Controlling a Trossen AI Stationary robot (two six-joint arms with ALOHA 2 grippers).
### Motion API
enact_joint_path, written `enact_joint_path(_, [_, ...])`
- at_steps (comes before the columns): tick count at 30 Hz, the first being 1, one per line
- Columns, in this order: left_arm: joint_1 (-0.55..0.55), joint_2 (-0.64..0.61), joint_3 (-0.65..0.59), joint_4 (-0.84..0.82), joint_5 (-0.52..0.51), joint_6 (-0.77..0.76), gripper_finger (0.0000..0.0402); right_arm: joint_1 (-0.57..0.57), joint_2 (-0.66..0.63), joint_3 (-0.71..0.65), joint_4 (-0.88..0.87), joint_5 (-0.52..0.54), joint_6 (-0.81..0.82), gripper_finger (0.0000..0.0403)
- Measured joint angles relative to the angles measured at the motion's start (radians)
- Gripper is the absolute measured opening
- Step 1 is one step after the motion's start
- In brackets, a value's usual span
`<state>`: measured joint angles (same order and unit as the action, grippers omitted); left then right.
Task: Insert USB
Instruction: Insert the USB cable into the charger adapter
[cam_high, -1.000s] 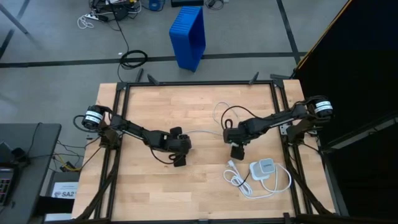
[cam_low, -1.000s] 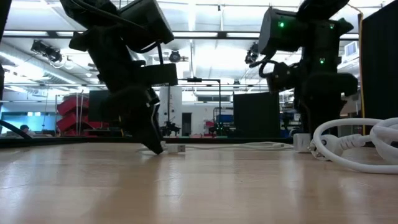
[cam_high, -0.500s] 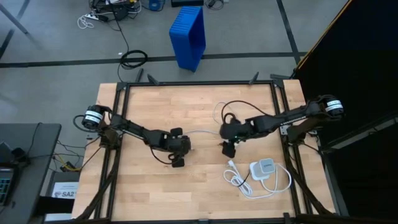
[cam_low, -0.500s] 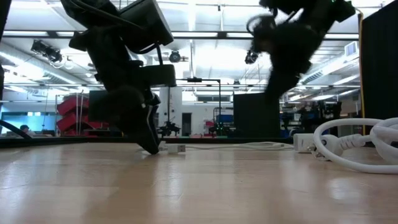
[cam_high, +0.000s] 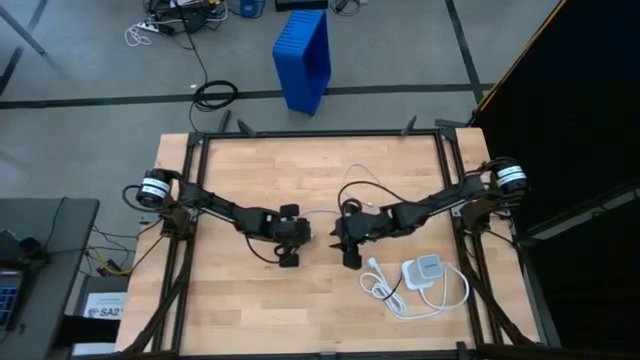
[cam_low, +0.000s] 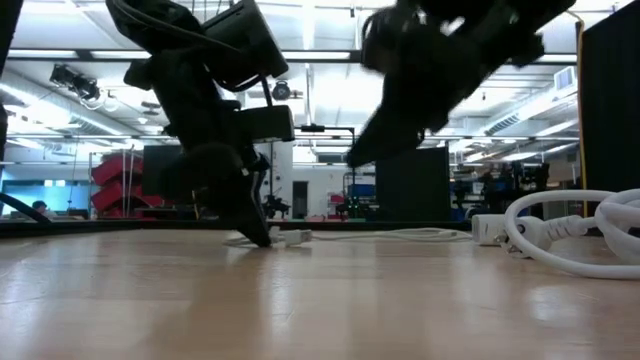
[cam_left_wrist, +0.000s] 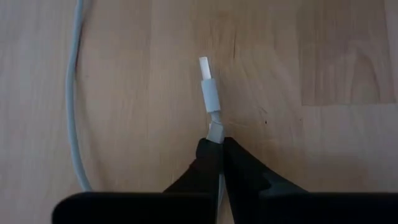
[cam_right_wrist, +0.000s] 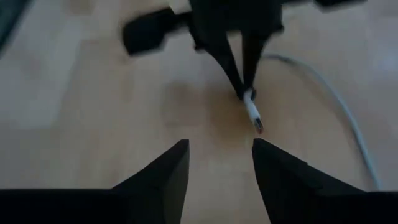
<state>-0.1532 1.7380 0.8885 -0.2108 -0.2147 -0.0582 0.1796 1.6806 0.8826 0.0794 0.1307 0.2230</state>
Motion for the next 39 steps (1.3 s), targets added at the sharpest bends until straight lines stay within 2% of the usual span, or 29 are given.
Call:
enact_joint_path(10, [-0.06,-0.026,0.069,-0.009,0.001,0.029,0.0,-0.019,0.052,0.002,0.147,-0.031,-0.007,0.0137])
enact_joint_path(16, [-0.097,-0.027,0.112,-0.007,-0.004,0.028,0.0,-0.019,0.052,0.002,0.144,-0.038,0.008,0.0143])
enact_joint_path(23, [-0.135,-0.029,0.183,-0.003,-0.016,0.073,0.0,-0.018,0.052,0.002,0.135,-0.039,-0.003,0.0119])
enact_joint_path(31, [-0.135,-0.029,0.187,-0.113,-0.025,0.008,0.0,-0.01,0.048,0.002,0.129,-0.05,-0.013,0.0089])
enact_joint_path(39, [-0.134,-0.029,0.186,-0.14,-0.058,-0.024,0.0,-0.021,0.047,0.002,0.142,-0.049,-0.007,0.0087])
